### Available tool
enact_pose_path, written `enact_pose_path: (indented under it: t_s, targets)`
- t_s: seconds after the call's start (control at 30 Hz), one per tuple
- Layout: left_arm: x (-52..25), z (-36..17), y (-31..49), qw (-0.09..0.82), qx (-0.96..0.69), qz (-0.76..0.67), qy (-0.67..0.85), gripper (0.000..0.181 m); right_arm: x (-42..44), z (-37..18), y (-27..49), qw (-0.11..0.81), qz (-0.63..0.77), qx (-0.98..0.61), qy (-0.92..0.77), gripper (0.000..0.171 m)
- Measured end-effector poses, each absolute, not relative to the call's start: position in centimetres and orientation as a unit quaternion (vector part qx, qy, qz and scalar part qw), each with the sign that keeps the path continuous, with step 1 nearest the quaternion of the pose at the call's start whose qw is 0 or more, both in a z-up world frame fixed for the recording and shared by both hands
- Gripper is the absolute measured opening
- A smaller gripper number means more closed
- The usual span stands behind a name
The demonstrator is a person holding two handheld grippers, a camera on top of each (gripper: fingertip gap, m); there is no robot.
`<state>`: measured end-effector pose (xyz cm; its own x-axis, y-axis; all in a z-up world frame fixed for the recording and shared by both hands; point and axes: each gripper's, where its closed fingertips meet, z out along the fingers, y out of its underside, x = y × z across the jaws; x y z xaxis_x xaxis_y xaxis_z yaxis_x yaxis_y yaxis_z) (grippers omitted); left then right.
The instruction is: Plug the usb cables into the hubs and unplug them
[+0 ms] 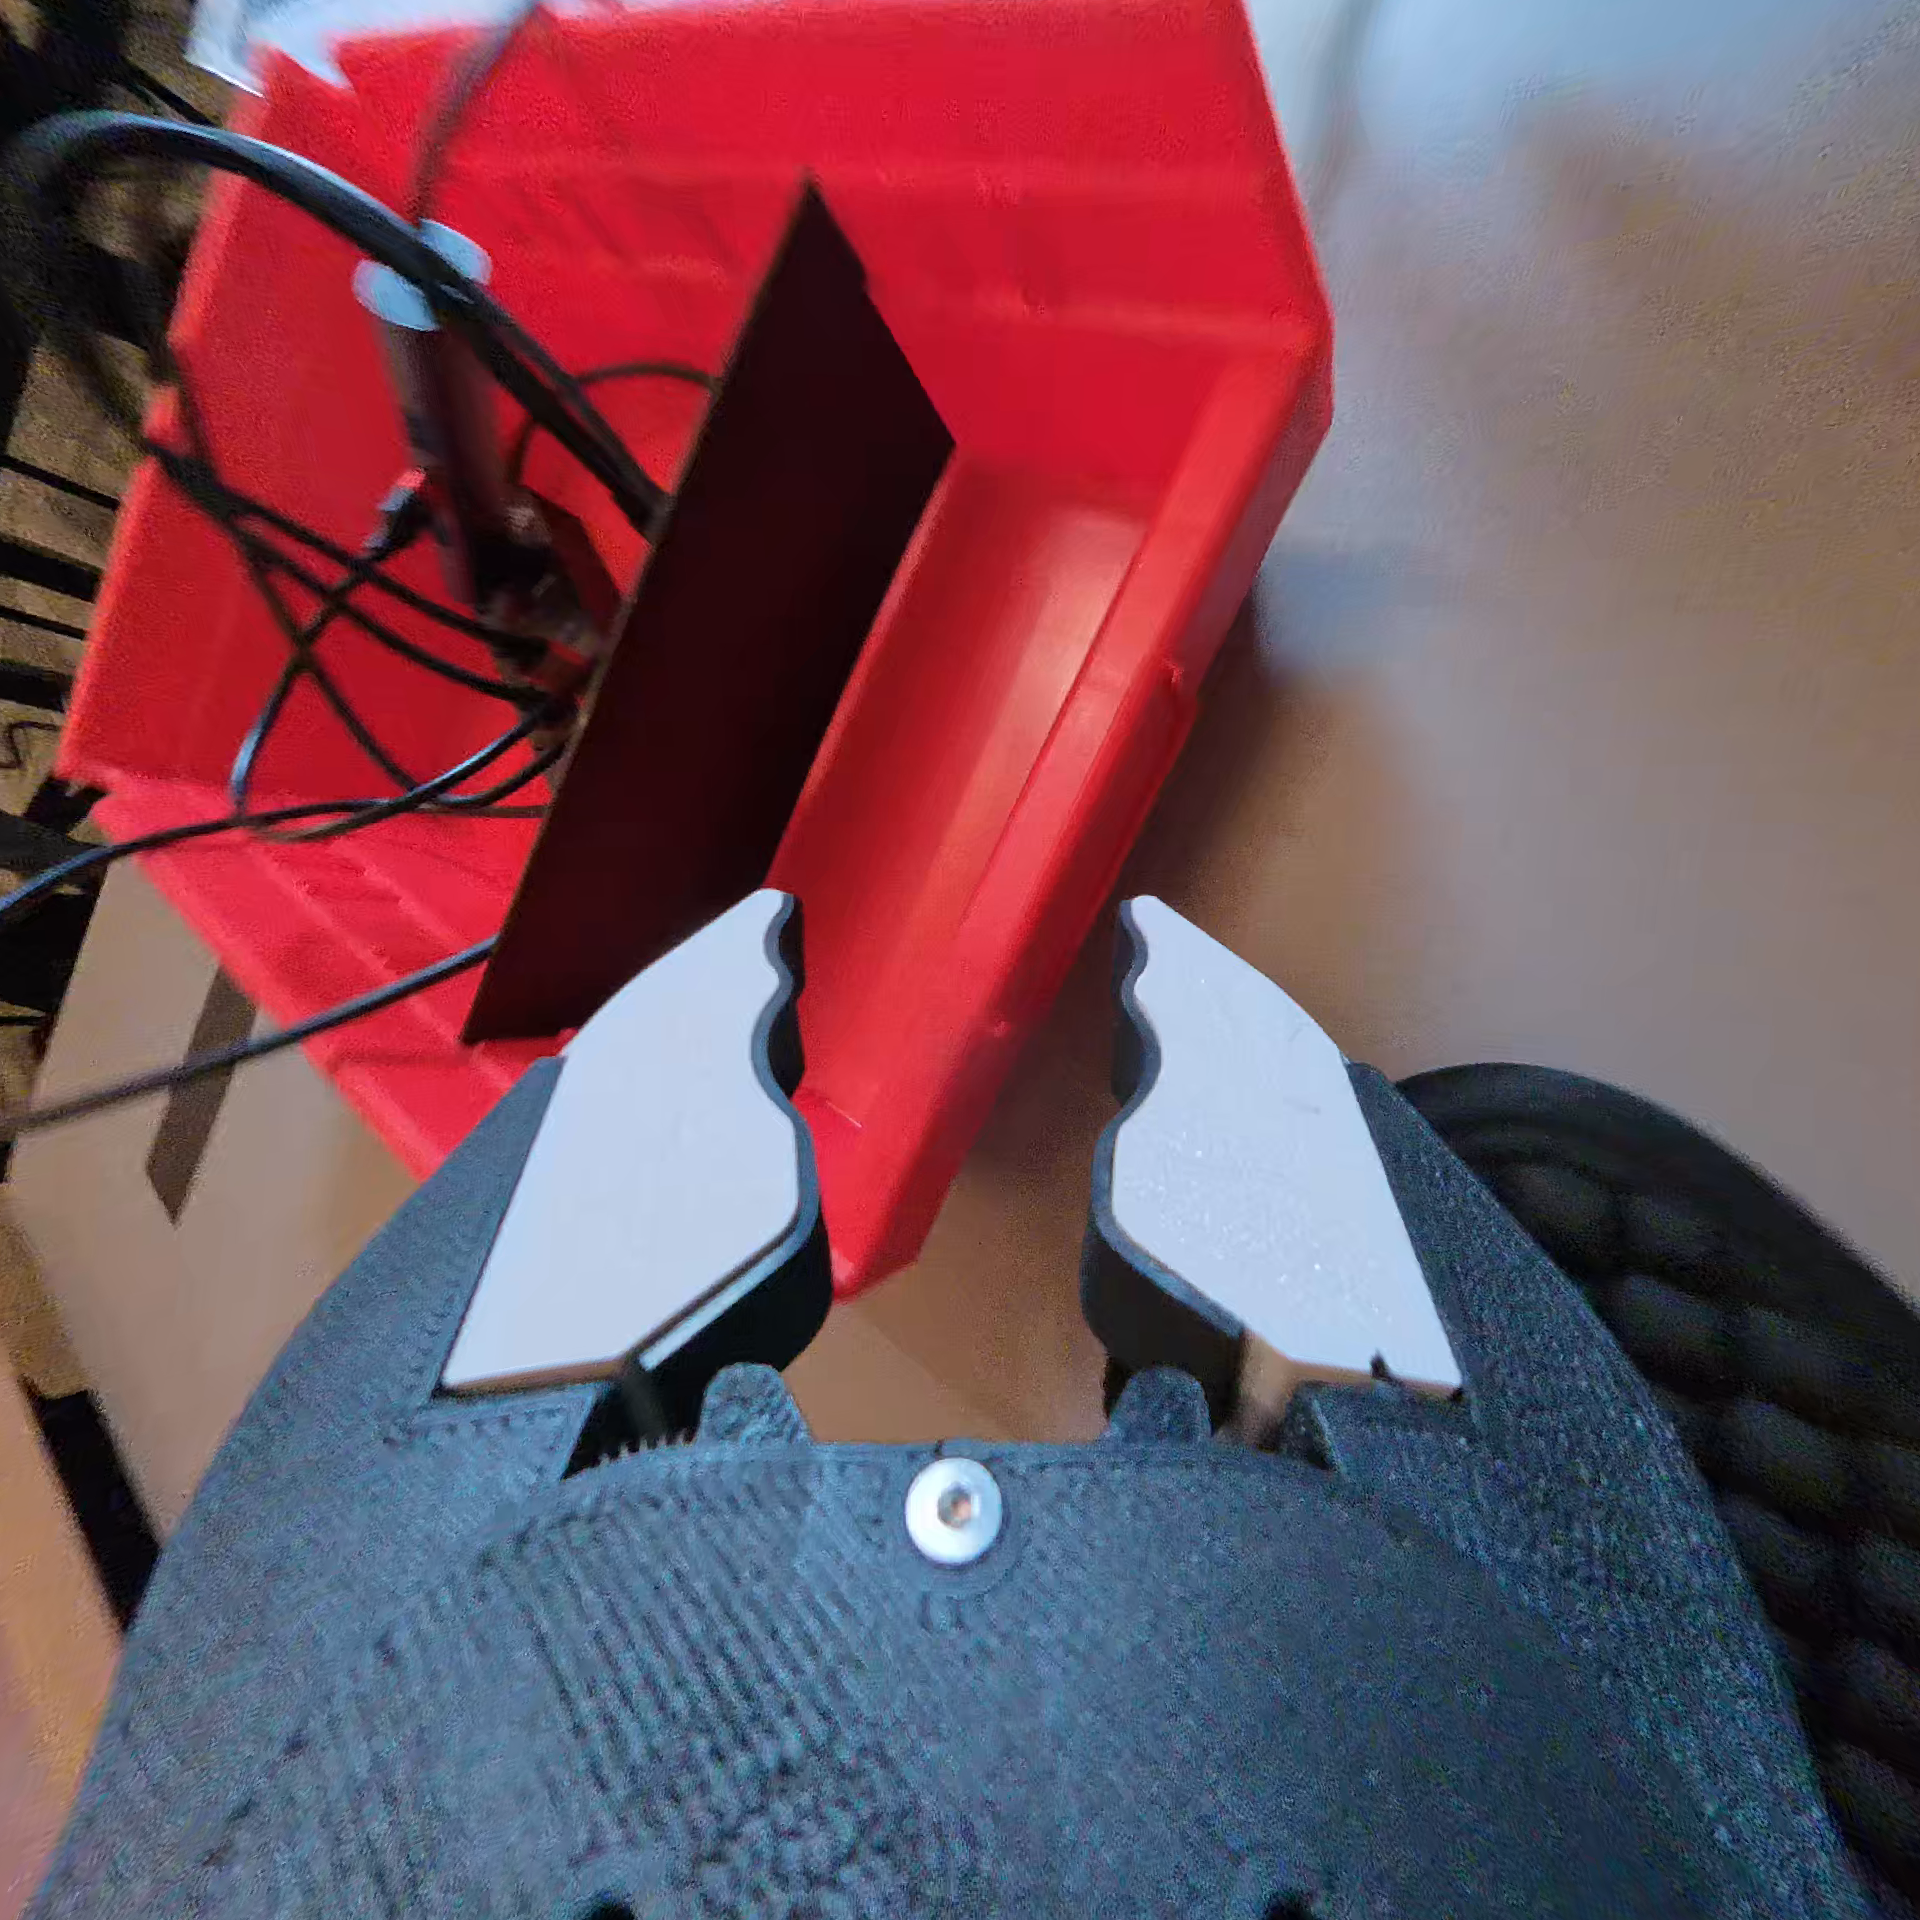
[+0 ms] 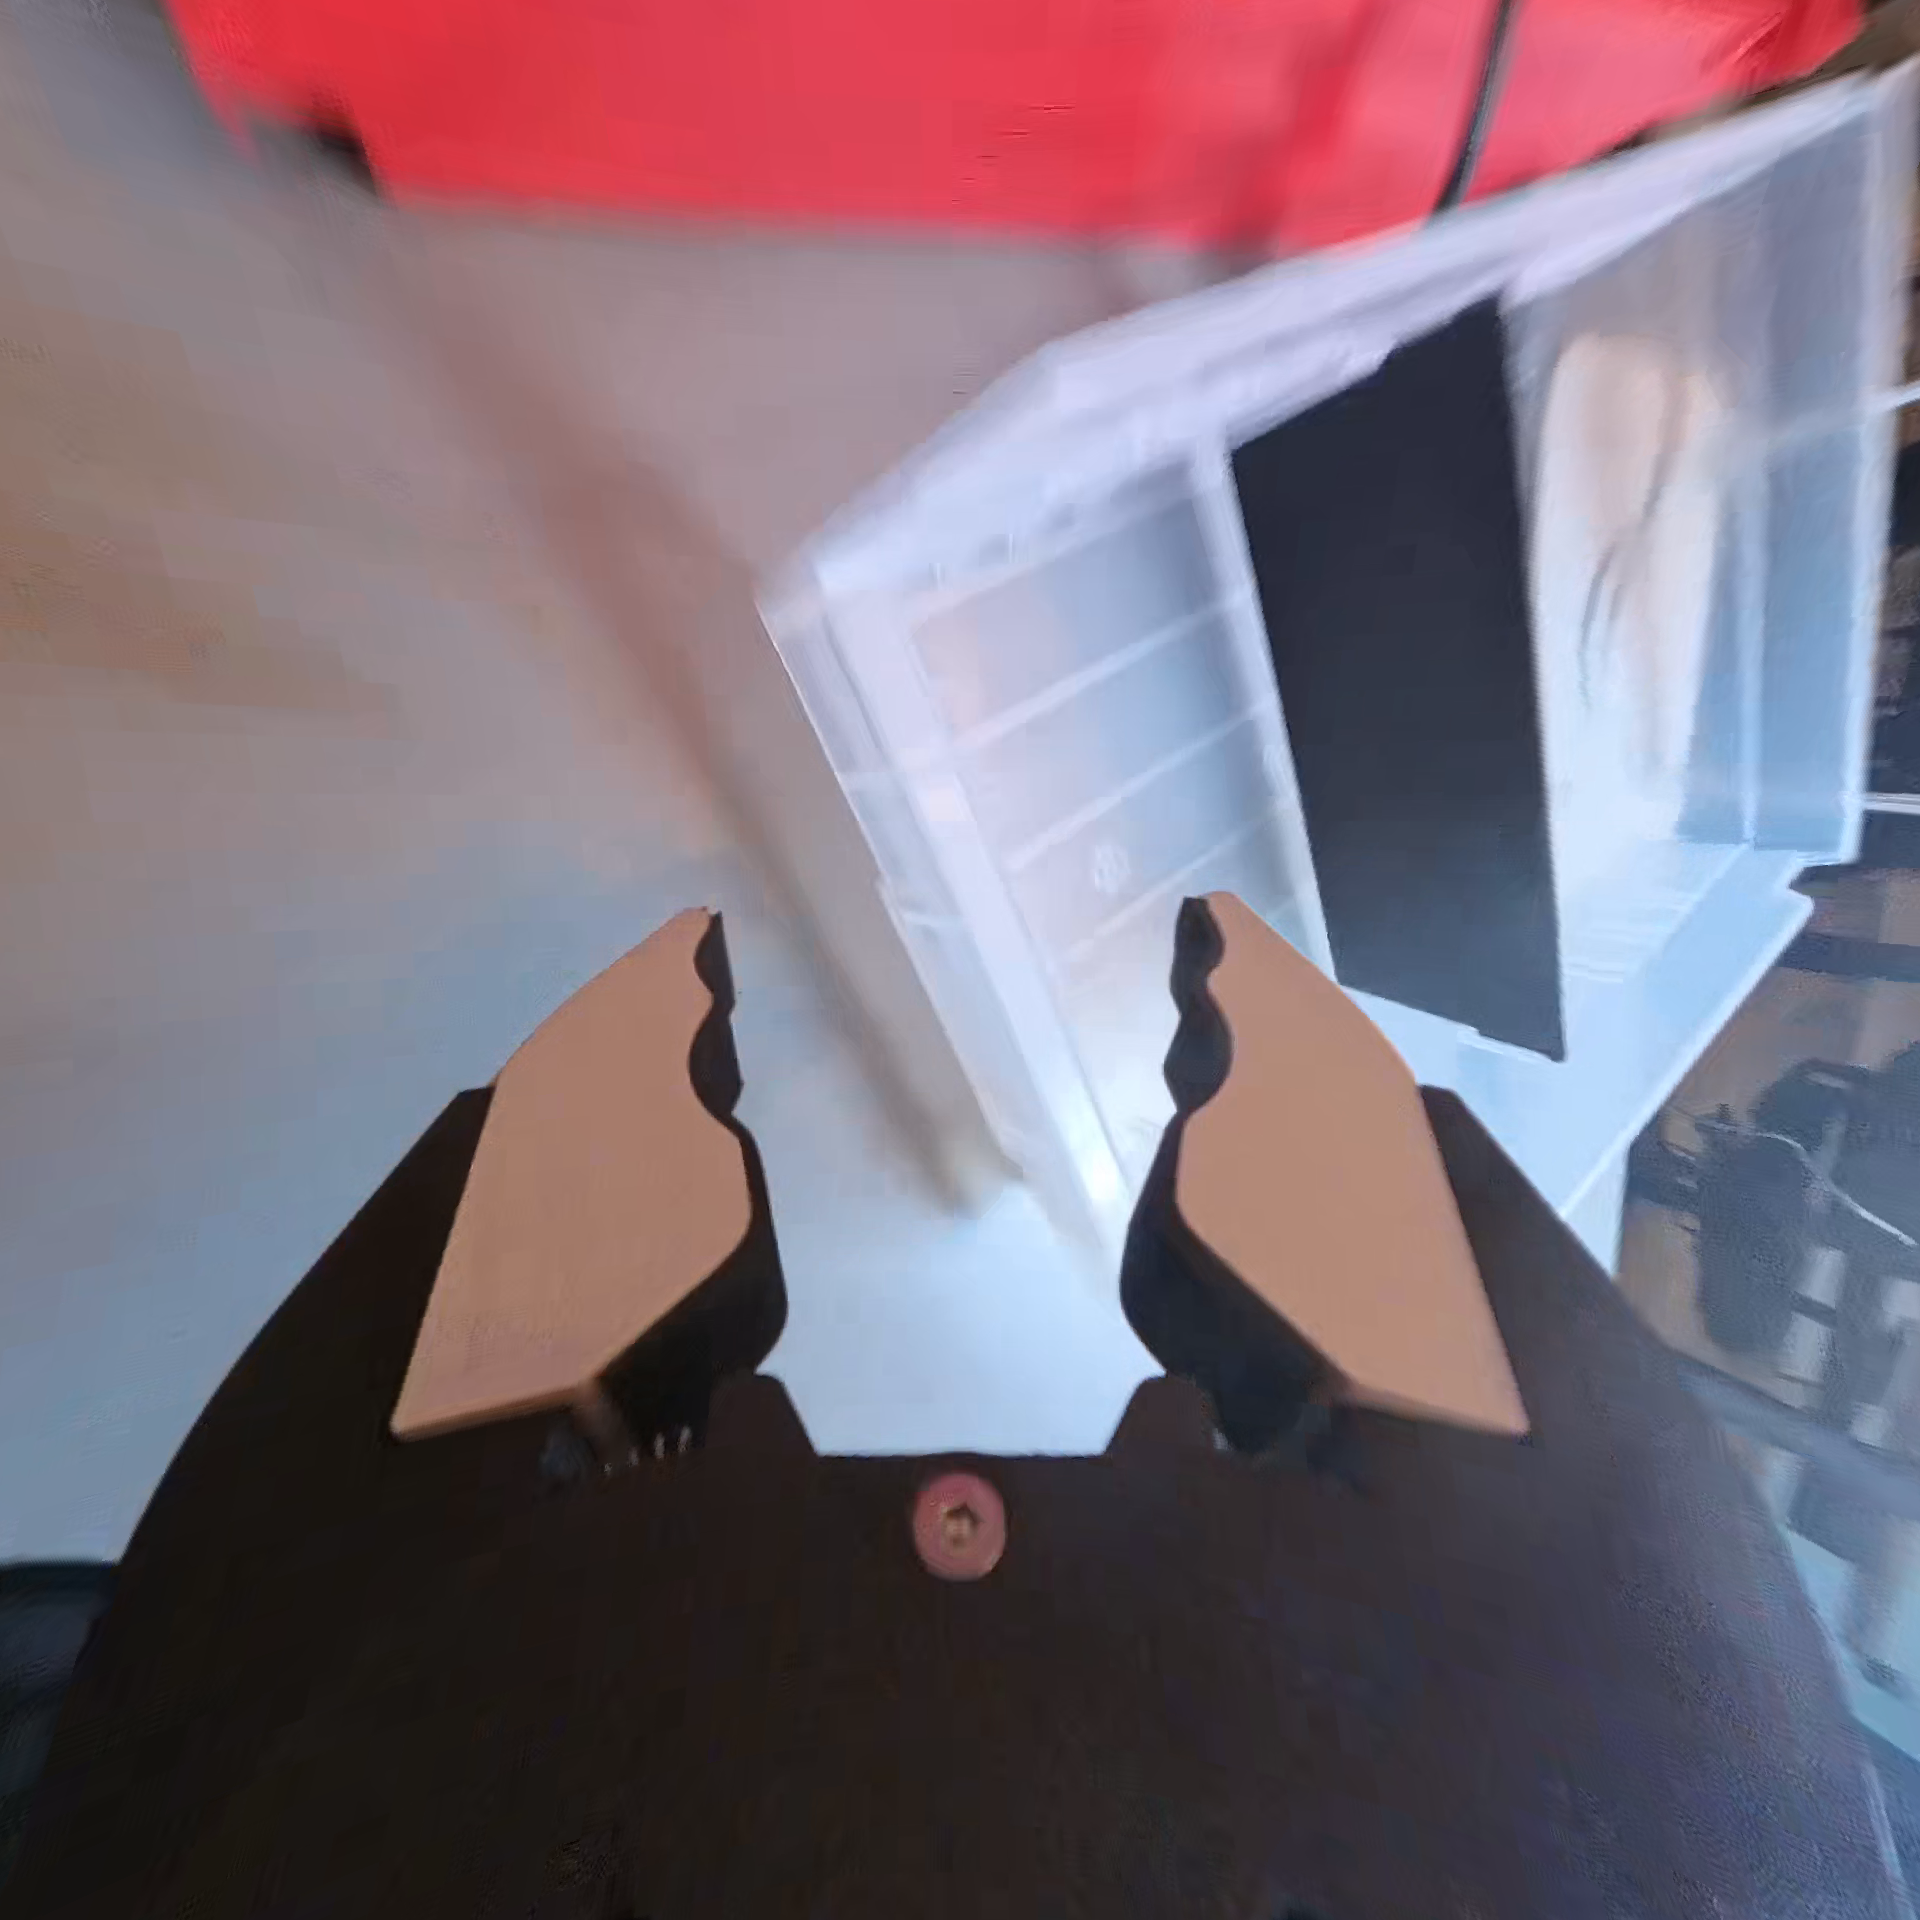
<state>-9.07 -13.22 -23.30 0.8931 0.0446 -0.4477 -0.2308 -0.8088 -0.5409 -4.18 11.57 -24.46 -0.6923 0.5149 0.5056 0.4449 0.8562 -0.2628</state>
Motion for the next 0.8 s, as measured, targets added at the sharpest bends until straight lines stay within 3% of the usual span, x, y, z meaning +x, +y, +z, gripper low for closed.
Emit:
enact_pose_path:
  t_s: [0.03,0.1,0.17,0.37,0.63,0.8]
  targets:
    - [-9.4,-24.5,-12.8,0.272,-0.933,0.226,0.071,0.059,-4.7,-25.6,12.9,0.273,0.023,-0.249,-0.929,0.082]
    - [-9.9,-26.6,-11.9,0.22,-0.944,0.222,0.106,0.055,-5.4,-27.7,14.7,0.235,-0.014,-0.226,-0.945,0.074]
    - [-9.6,-28.3,-11.5,0.191,-0.951,0.197,0.142,0.042,-5.7,-28.9,14.5,0.218,0.024,-0.213,-0.952,0.044]
    - [-9.7,-28.2,-11.1,0.234,-0.935,0.222,0.148,0.034,-2.6,-27.8,16.0,0.3,0.035,-0.243,-0.922,0.036]
    - [-10.6,-28.0,-14.4,0.269,-0.917,0.256,0.144,0.034,10.2,-26.6,17.4,0.326,0.07,-0.391,-0.858,0.04]
    - [-11.1,-28.1,-14.2,0.265,-0.919,0.251,0.152,0.033,11.7,-27.1,20.9,0.378,-0.014,-0.391,-0.839,0.037]
